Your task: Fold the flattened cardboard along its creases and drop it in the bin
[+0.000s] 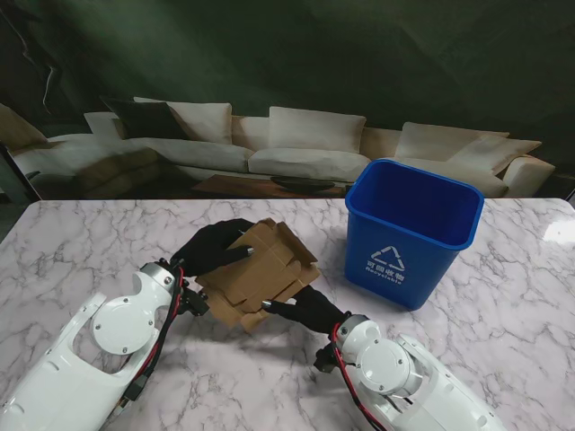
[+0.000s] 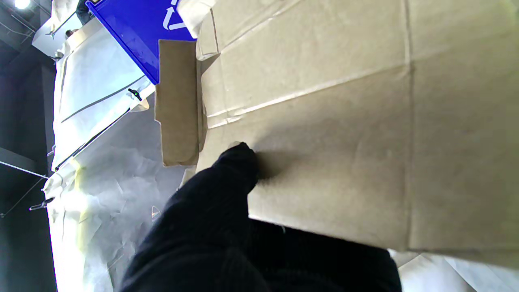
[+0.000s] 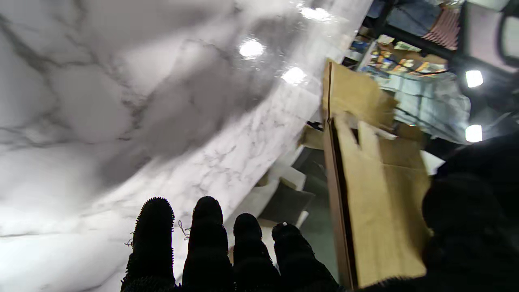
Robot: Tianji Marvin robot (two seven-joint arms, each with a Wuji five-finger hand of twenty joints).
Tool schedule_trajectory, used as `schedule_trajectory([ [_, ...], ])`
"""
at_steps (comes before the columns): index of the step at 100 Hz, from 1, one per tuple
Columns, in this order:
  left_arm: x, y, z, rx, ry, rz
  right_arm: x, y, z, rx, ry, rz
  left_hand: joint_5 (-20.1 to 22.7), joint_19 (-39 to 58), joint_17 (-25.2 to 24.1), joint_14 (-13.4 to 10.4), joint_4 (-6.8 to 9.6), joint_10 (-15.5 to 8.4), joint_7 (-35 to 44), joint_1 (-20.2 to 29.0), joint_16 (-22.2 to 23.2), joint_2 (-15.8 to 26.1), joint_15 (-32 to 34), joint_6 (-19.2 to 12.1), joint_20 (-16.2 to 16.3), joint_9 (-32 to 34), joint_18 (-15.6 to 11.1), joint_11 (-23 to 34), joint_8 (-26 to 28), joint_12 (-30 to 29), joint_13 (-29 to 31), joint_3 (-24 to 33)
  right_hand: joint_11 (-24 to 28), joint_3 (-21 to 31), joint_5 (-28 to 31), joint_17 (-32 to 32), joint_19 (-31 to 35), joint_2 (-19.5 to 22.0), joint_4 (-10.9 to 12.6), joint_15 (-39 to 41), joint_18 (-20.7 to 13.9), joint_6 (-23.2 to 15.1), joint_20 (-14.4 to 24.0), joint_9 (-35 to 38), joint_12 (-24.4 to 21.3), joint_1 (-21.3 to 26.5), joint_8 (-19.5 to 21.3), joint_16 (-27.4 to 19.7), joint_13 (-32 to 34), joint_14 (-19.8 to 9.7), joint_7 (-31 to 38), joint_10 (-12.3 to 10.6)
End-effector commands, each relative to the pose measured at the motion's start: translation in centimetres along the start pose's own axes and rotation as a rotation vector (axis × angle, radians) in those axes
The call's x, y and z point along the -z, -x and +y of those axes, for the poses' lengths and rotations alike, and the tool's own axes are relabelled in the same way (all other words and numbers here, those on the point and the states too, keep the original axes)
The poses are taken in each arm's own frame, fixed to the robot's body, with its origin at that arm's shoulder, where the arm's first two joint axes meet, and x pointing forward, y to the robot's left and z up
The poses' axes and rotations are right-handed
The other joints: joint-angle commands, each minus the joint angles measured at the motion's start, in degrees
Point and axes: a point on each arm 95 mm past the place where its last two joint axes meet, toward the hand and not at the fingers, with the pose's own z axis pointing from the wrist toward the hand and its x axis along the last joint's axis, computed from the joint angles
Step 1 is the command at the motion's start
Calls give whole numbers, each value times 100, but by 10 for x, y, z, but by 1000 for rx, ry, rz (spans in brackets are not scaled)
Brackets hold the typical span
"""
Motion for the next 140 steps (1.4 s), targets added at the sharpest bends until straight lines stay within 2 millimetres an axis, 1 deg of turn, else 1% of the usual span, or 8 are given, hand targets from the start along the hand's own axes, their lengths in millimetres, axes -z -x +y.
schedule_trajectory([
  [1,-2,-1,3,5,7,-4,-3,-3,1,30,20,26,-126,91,-18,-53,-90,-270,137,343,-11,67,164,-245,125,84,-71,254,14,35,-68,214,-167,320,-222,-69,-77,-227,-137,-142,33,-282,-79,-159,-91,-359,1211,-71,-107,-138,54,-150],
  [12,-2,-2,4,19,6,-2,-6,-7,2,-5,68,52,-129,96,-30,-51,-88,-273,154,343,-12,85,178,-254,129,80,-54,268,5,35,-74,208,85,321,-538,8,-12,-270,-128,-71,24,-364,-45,-154,32,-230,3688,-50,-35,-176,945,-195],
  [32,-4,2,6,27,16,-23,-10,-17,7,-77,183,87,-138,97,-45,-75,-87,-281,177,343,-17,116,185,-267,132,51,-62,282,0,34,-89,194,1833,-18,-366,78,156,-423,-70,134,-64,-924,-97,-99,735,661,4223,-61,137,-223,2737,-370],
  [50,-4,8,12,50,27,-45,-8,-30,10,-140,256,109,-152,81,-99,-100,-92,-297,182,343,-33,150,160,-283,133,17,-47,297,-19,23,-135,188,2599,-437,-317,383,519,-174,42,661,-45,-1745,-89,794,1054,1954,4088,93,718,-338,4713,-802],
  [72,-6,12,19,67,44,-62,-6,-39,8,-168,290,147,-186,43,-253,-82,-95,-313,163,343,-64,249,82,-321,139,-76,-11,312,-55,-9,-245,155,3856,1221,352,1521,1361,-428,-578,1972,693,-2590,468,3169,1589,2831,2565,946,2666,-646,6460,-1261],
  [99,-2,17,20,89,67,-86,-7,-46,7,-175,338,173,-397,-396,-1336,345,107,13,-558,341,-229,931,-470,-315,211,-820,375,87,-763,-254,-1172,-1268,4612,2246,1873,3353,2499,-540,-767,3376,477,-2976,1128,4636,2175,3582,2462,1729,4326,-334,6634,-1105],
  [105,0,20,20,88,67,-92,-7,-48,9,-168,349,181,-347,-831,-1820,477,225,278,-1039,128,-398,1145,-768,-199,297,-1559,549,489,-932,-1427,-1647,-1962,4598,2415,2099,3583,2599,-562,-795,3537,357,-2988,1149,4692,2340,3566,2581,1784,4435,-272,6628,-1032],
  [140,4,27,9,62,-39,-96,-10,-49,30,-77,389,195,-505,-2395,-2890,645,91,926,-1994,-1412,-972,1539,-1553,161,-132,-3807,724,-1027,-1736,-2681,-3304,-2201,4608,2674,2383,4046,2683,-582,-812,3661,360,-2773,1102,4765,2625,3584,2729,1827,4685,-242,6624,-968],
])
